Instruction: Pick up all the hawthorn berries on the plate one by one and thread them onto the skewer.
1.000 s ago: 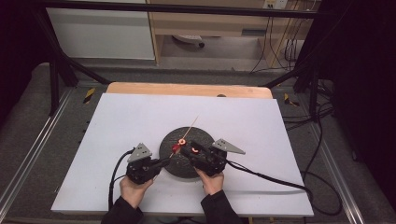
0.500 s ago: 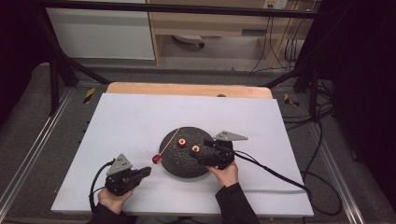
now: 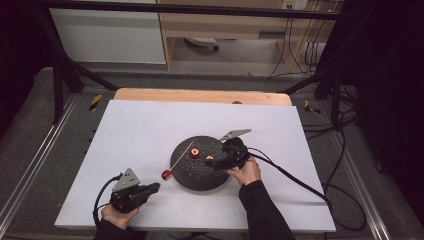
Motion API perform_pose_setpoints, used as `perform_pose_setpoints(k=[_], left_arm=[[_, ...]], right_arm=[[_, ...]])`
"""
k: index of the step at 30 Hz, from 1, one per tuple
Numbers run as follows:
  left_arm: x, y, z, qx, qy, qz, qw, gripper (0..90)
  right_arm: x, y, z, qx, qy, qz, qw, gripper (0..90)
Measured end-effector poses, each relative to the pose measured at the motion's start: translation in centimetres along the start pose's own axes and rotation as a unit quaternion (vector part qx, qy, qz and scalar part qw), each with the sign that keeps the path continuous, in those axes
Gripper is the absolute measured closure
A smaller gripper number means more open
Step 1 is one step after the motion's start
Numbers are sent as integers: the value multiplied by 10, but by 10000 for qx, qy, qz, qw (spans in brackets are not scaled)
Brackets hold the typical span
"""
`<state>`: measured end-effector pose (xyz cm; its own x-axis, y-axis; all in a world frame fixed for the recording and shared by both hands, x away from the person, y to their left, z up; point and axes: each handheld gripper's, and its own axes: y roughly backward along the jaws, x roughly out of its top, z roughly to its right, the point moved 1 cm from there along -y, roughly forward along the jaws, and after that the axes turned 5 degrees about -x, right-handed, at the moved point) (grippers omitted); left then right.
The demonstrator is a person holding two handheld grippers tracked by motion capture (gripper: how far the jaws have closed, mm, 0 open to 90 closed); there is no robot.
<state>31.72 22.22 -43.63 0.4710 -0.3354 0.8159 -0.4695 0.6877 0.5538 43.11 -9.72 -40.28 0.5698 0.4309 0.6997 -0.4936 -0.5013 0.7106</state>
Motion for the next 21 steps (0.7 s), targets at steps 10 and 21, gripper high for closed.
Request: perform_pose_setpoints(k=[10, 21], left_arm=[[-1, -1, 0, 13, -19, -34, 10000, 878], [-1, -2, -2, 10, 16, -48, 10000, 878]], right_arm=[[18, -20, 2, -56, 347, -857, 9957, 323], [32, -43, -4, 133, 614, -1680, 9838, 477]])
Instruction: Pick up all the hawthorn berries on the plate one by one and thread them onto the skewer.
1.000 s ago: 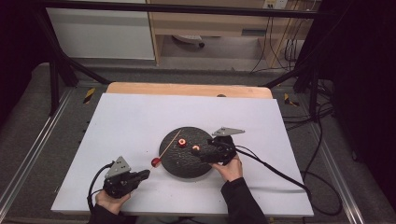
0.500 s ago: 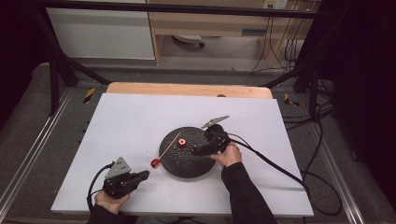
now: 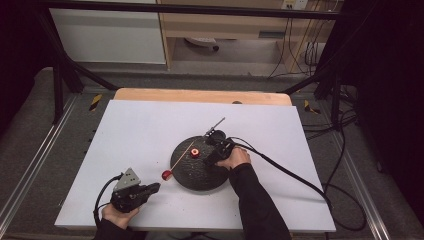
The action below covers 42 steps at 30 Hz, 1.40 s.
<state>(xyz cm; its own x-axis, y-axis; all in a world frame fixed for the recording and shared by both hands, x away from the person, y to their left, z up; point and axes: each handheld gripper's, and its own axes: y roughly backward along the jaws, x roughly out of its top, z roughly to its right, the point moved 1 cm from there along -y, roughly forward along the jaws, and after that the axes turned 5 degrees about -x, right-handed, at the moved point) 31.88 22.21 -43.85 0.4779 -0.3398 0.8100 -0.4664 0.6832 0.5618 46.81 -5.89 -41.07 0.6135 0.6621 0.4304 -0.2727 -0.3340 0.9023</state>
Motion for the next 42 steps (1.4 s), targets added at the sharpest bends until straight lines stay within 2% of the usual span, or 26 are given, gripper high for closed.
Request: perform_pose_setpoints(k=[4, 8, 17, 27, 33, 35, 37, 38, 39, 40, 41, 42], left_arm=[[0, 0, 0, -8, 1, -1, 10000, 878], [0, 0, 0, -9, -8, -13, 10000, 878], [0, -1, 0, -7, -5, -18, 10000, 878], [0, -1, 0, -2, -5, -17, 10000, 878], [0, 0, 0, 4, -9, -10, 10000, 878], [0, 0, 0, 7, -7, -7, 10000, 878], [0, 0, 0, 13, -6, 6, 10000, 878], [0, 0, 0, 21, -7, 21, 10000, 878], [0, 0, 0, 21, -7, 21, 10000, 878], [0, 0, 0, 20, -15, 15, 10000, 878], [0, 0, 0, 20, -15, 15, 10000, 878], [0, 0, 1, 20, -18, 16, 10000, 878]], right_arm=[[4, -3, 2, 156, -92, -42, 9998, 534], [6, -6, 4, 209, -123, -130, 9996, 558], [6, -11, 6, 211, -128, -272, 9993, 597], [7, -11, 10, 263, -253, -382, 9986, 618], [7, 0, 9, 364, -330, -140, 9987, 620], [7, 9, 9, 430, -409, 68, 9982, 621], [7, 12, 8, 465, -454, 133, 9978, 621], [7, 18, 7, 482, -505, 245, 9973, 621], [7, 18, 7, 482, -505, 245, 9973, 621], [6, 23, 6, 535, -560, 392, 9962, 621], [6, 23, 6, 535, -560, 392, 9962, 621], [3, 27, 6, 581, -602, 536, 9951, 621]])
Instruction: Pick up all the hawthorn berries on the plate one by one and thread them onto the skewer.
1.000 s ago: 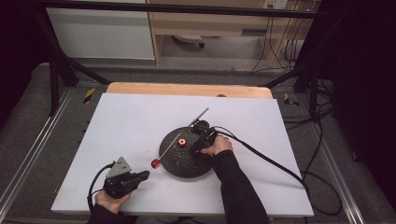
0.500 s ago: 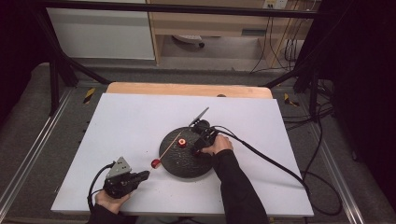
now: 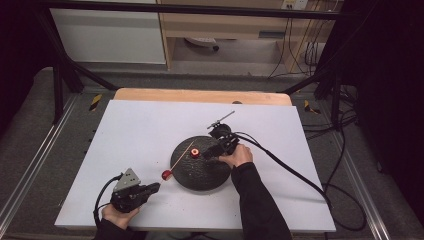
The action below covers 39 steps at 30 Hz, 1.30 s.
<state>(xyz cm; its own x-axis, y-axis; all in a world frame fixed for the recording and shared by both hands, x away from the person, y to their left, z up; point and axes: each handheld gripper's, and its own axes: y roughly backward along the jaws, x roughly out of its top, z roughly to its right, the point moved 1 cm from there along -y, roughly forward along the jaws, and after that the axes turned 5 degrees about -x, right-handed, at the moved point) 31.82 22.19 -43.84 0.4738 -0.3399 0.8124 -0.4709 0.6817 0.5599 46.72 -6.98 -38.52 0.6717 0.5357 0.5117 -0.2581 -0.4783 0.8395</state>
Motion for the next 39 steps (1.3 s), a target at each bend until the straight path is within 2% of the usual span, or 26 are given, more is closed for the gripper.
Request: perform_pose_setpoints(k=[1, 2, 9, 14, 15, 17, 18, 19, 22, 23, 24, 25, 26, 27, 28, 29, 30, 32, 33, 34, 35, 36, 37, 38, 39], left_arm=[[0, 0, 0, 0, -2, 1, 10000, 878], [0, 0, 0, 0, -4, -3, 10000, 878], [0, -1, 1, 24, -20, -13, 10000, 878], [0, -1, 0, 13, -1, -1, 10000, 878], [0, -1, 0, 13, -1, -1, 10000, 877], [0, -1, 0, 14, -2, 3, 10000, 877], [0, -1, 1, 13, -9, 1, 10000, 877], [0, -1, 1, 13, -9, 1, 10000, 877], [0, -1, 1, 9, -6, 9, 10000, 877], [0, -1, 1, 9, -6, 9, 10000, 877], [0, -1, 1, 11, -1, 17, 10000, 877], [0, -1, 1, 11, -1, 17, 10000, 877], [0, -1, 1, 11, -6, 15, 10000, 877], [0, -1, 1, 11, -6, 15, 10000, 877], [0, -1, 2, 7, -14, 13, 10000, 877], [0, -1, 2, 7, -14, 13, 10000, 877], [0, -1, 2, 17, -17, 6, 10000, 877], [0, -1, 2, 15, -20, 10, 10000, 877], [0, -1, 2, 15, -20, 10, 10000, 877], [0, -1, 2, 13, -17, 17, 10000, 877], [0, -1, 2, 11, -11, 26, 10000, 877], [0, 0, 2, 12, -13, 46, 10000, 877], [0, 0, 2, 12, -13, 46, 10000, 877], [0, 0, 3, 11, -16, 56, 10000, 877], [0, 0, 3, 11, -16, 56, 10000, 877]], right_arm=[[0, 0, 0, 0, 0, 0, 10000, 621], [-3, 4, -1, 80, -96, 143, 9998, 621], [-12, 7, -4, 191, -115, 419, 9989, 622], [-22, 8, -3, 407, -222, 750, 9961, 622], [-22, 8, -3, 407, -222, 750, 9961, 622], [-26, 10, -4, 493, -254, 903, 9944, 622], [-30, 11, -5, 584, -308, 1073, 9920, 623], [-30, 11, -5, 584, -308, 1073, 9920, 623], [-38, 13, -6, 725, -455, 1435, 9859, 623], [-38, 13, -6, 725, -455, 1435, 9859, 623], [-43, 14, -6, 804, -554, 1623, 9819, 623], [-43, 14, -6, 804, -554, 1623, 9819, 623], [-47, 15, -7, 905, -626, 1797, 9775, 623], [-47, 15, -7, 905, -626, 1797, 9775, 623], [-51, 15, -7, 969, -694, 1980, 9729, 623], [-51, 15, -7, 969, -694, 1980, 9729, 623], [-54, 16, -8, 1013, -775, 2189, 9674, 623], [-56, 17, -9, 1018, -837, 2357, 9629, 623], [-56, 17, -9, 1018, -837, 2357, 9629, 623], [-59, 18, -9, 1078, -910, 2594, 9554, 623], [-59, 18, -9, 1078, -910, 2594, 9554, 623], [-63, 18, -10, 1122, -1014, 2812, 9477, 623], [-63, 18, -10, 1122, -1014, 2812, 9477, 623], [-65, 18, -10, 1115, -1082, 3009, 9409, 623], [-66, 18, -11, 1121, -1130, 3057, 9387, 623]])
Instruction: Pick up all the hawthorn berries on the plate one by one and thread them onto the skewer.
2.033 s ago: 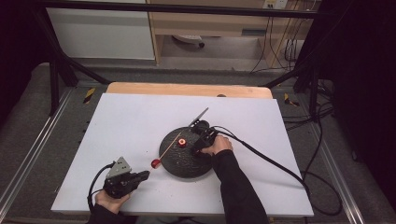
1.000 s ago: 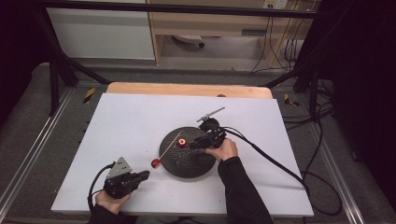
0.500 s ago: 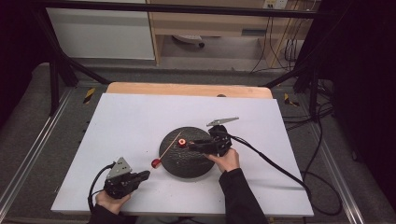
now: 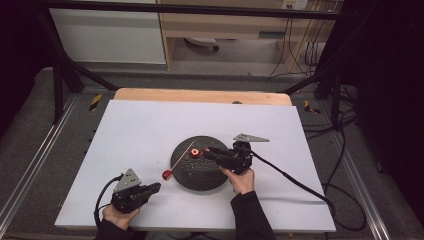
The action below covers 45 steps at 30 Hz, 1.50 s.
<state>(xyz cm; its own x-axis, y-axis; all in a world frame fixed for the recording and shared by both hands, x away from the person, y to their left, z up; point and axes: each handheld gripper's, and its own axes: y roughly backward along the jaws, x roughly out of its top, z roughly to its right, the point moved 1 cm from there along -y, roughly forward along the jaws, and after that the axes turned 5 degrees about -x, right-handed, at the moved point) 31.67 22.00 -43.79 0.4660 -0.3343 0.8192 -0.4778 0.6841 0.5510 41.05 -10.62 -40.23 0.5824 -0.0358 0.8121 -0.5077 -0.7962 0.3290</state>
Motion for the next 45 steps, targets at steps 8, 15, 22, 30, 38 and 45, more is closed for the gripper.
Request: perform_pose_setpoints(k=[8, 15, 22, 30, 38, 45], left_arm=[[1, 0, 2, -24, -15, 28, 10000, 877], [1, 0, 3, -39, -24, 53, 10000, 877], [1, 0, 5, -47, -52, 52, 10000, 877], [0, 0, 8, -63, -76, 117, 9999, 877], [0, 1, 12, -112, -116, 270, 9995, 877], [2, 1, 15, -159, -149, 389, 9990, 877]], right_arm=[[-5, -1, -2, -16, -338, 709, 9969, 624], [-11, -7, -4, -20, -504, 1179, 9917, 624], [-19, -8, -9, -27, -534, 1605, 9856, 625], [-22, -8, -7, -31, -812, 2002, 9764, 625], [-14, -8, -5, 145, -1259, 2291, 9651, 625], [-11, -12, -1, 276, -1625, 2378, 9572, 626]])
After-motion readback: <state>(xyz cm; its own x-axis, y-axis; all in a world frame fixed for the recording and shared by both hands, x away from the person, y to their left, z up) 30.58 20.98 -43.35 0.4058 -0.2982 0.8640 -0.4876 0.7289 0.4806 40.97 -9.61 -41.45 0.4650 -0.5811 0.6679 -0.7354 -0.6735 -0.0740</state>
